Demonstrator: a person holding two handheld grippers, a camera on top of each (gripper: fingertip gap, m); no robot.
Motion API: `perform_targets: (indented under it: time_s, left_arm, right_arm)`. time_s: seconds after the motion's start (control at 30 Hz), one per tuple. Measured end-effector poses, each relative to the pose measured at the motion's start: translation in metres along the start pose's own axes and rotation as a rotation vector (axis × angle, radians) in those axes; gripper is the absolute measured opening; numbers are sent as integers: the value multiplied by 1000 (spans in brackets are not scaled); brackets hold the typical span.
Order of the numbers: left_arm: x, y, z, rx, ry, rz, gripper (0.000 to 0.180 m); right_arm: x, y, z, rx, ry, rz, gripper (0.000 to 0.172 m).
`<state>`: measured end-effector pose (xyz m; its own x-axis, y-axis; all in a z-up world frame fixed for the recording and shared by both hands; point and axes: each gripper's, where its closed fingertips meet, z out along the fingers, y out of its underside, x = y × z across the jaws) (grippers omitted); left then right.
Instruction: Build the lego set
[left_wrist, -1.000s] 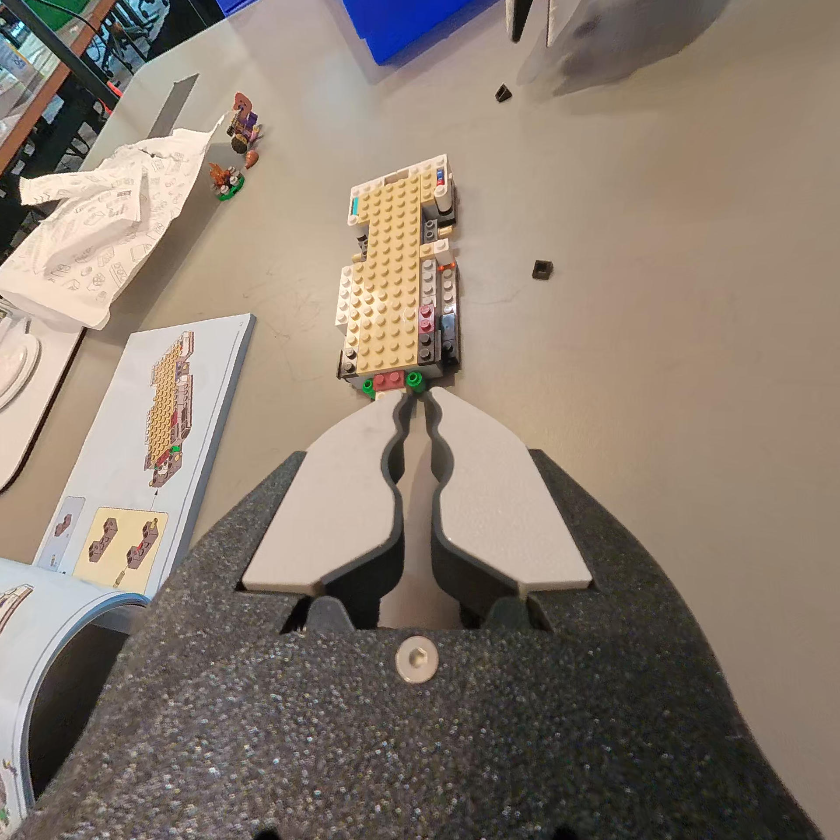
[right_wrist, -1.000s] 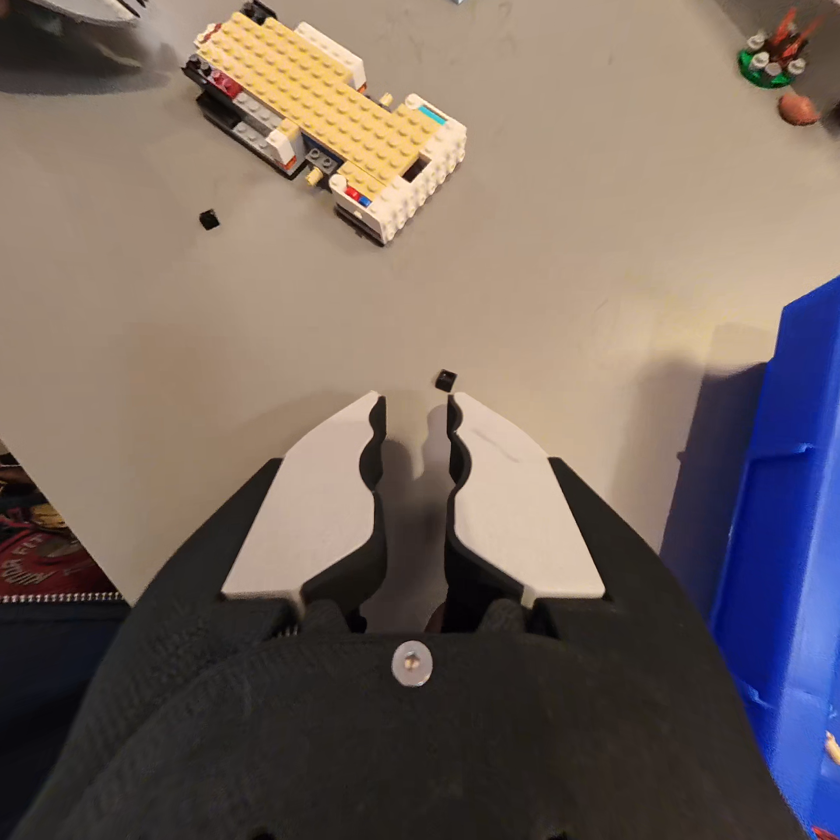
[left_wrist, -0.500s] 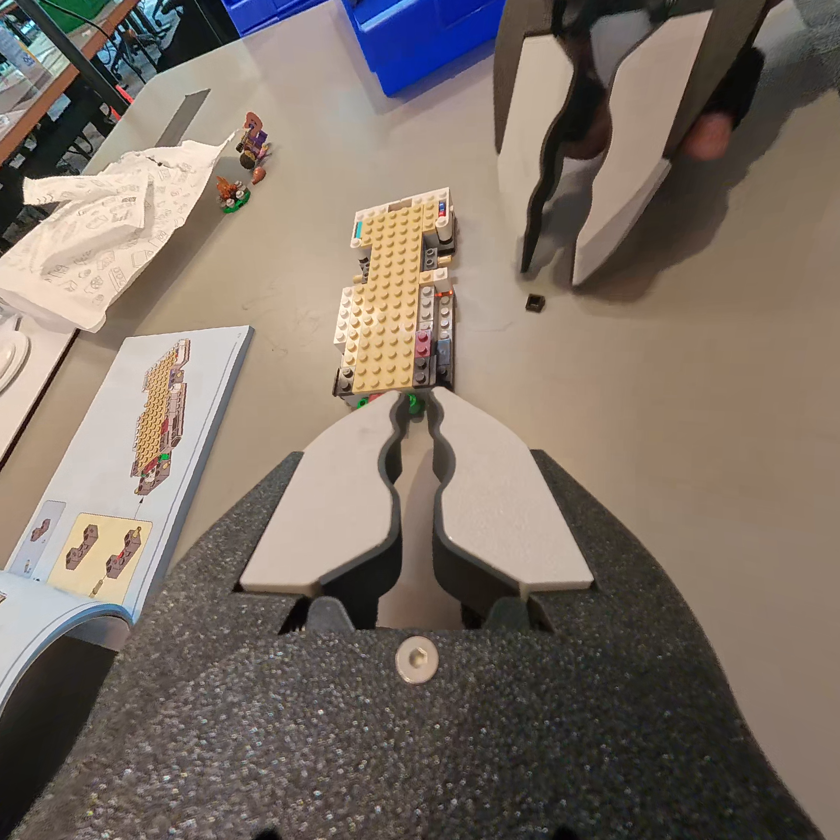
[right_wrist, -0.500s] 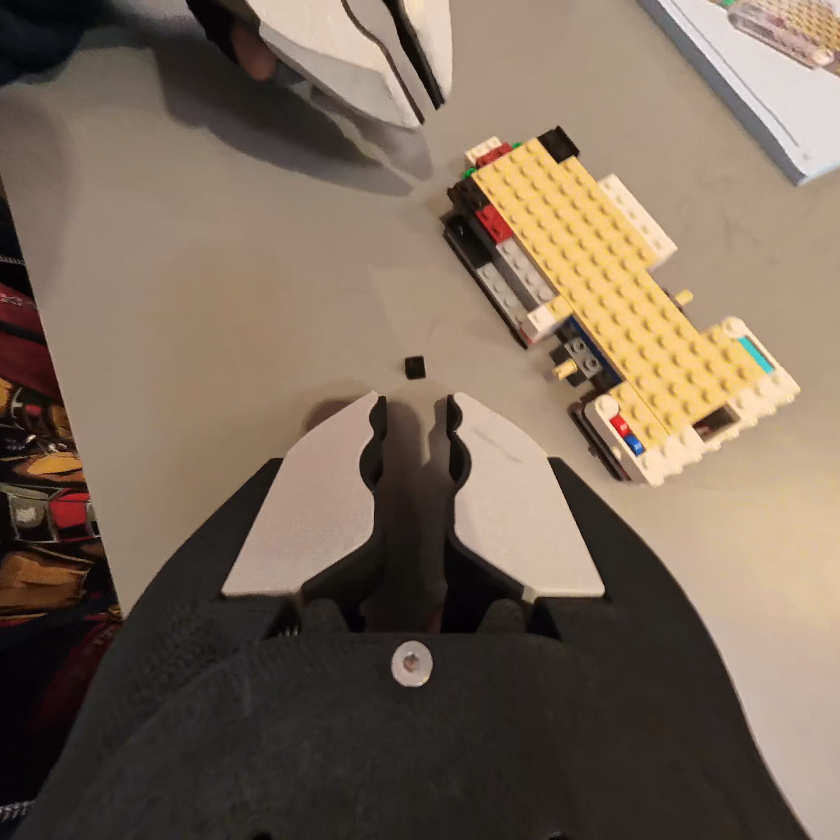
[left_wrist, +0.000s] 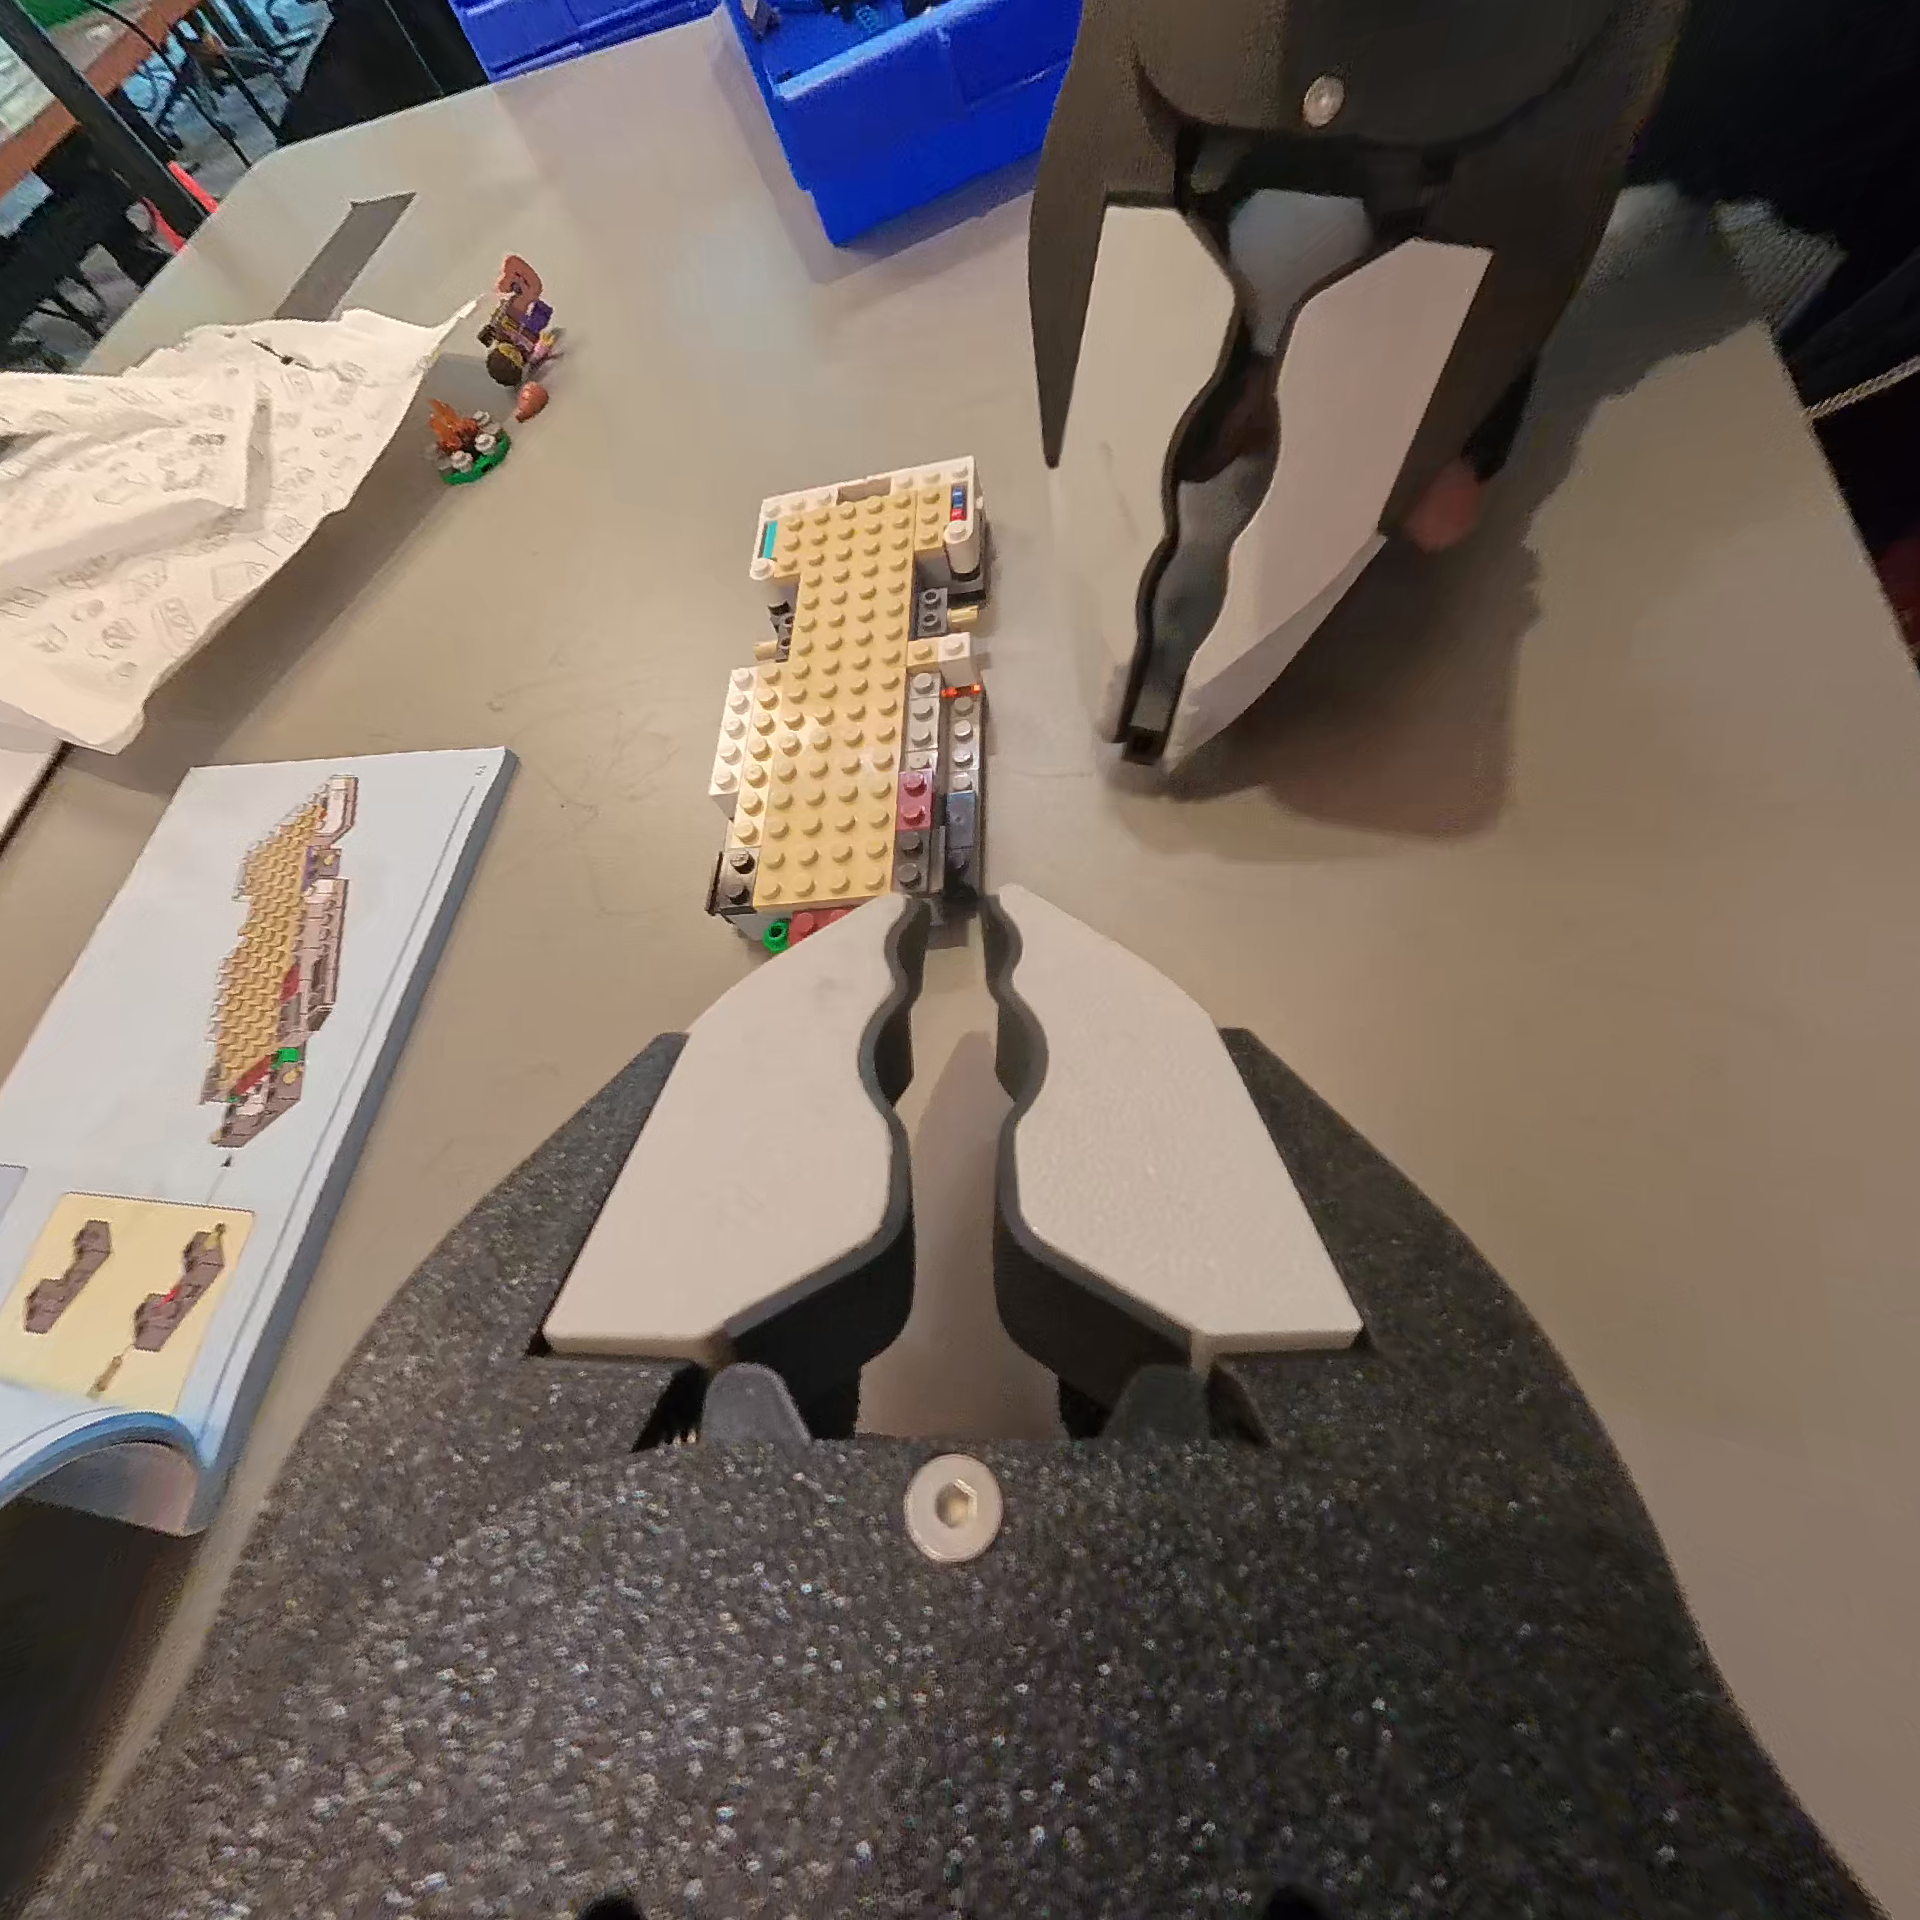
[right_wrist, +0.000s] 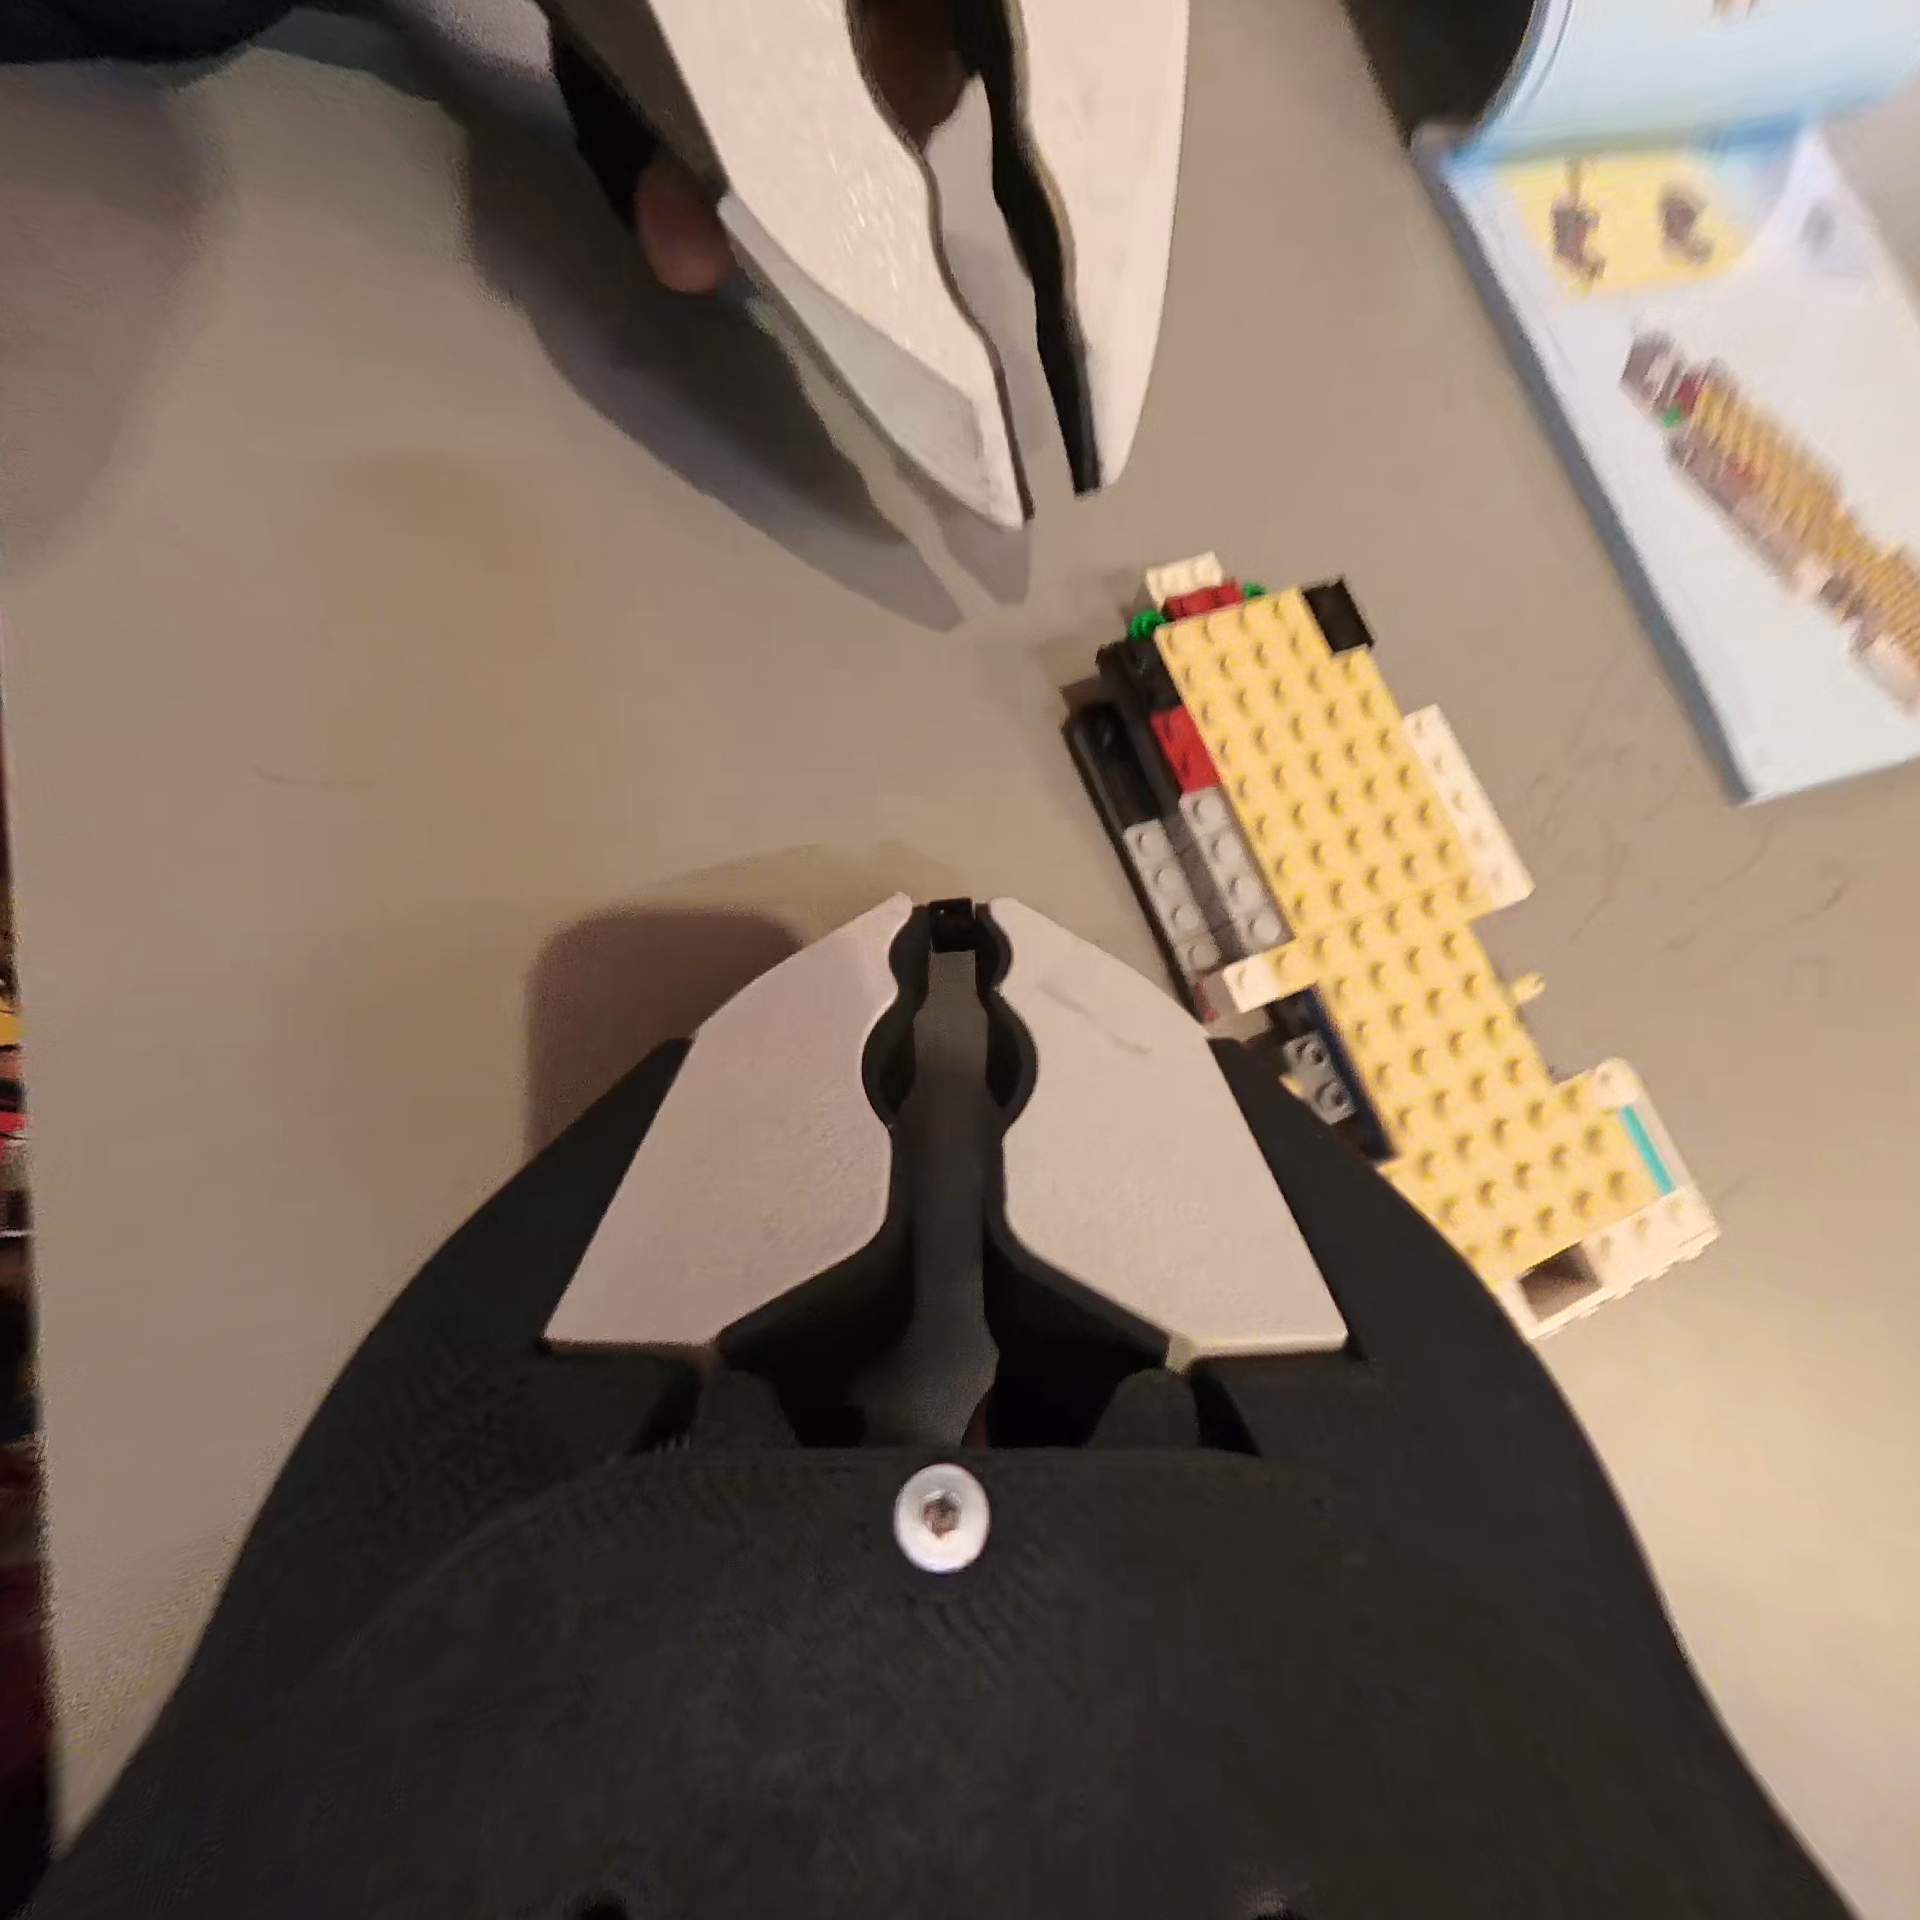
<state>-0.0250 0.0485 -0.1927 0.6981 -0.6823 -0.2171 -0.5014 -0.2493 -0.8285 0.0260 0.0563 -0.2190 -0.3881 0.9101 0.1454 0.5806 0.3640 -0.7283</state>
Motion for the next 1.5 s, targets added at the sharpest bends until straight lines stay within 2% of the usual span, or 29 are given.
perform_targets:
  time_s: [0.03, 0.27, 0.4, 0.6, 0.93, 1.07, 1.5]
  left_arm:
    - [1, -1, 0, 8, 18, -26, 11]
    - [9, -23, -14, 172, 236, -317, 19]
    - [15, -32, -23, 251, 315, -346, 23]
    - [22, -49, -42, 407, 496, -449, 23]
    - [33, -55, -45, 434, 631, -509, 22]
    - [37, -58, -48, 455, 675, -510, 14]
    - [29, -56, -45, 449, 601, -514, 8]
  right_arm:
    - [3, -6, 0, 39, 24, -58, 8]
    - [7, -61, -7, 381, 127, -422, 8]
    - [-5, -89, -17, 586, 106, -520, 8]
    - [-7, -108, -27, 742, 110, -557, 8]
    - [-18, -111, -29, 803, 92, -594, 8]
    - [-20, -112, -30, 819, 80, -582, 8]
    - [-9, -109, -25, 792, 113, -531, 9]
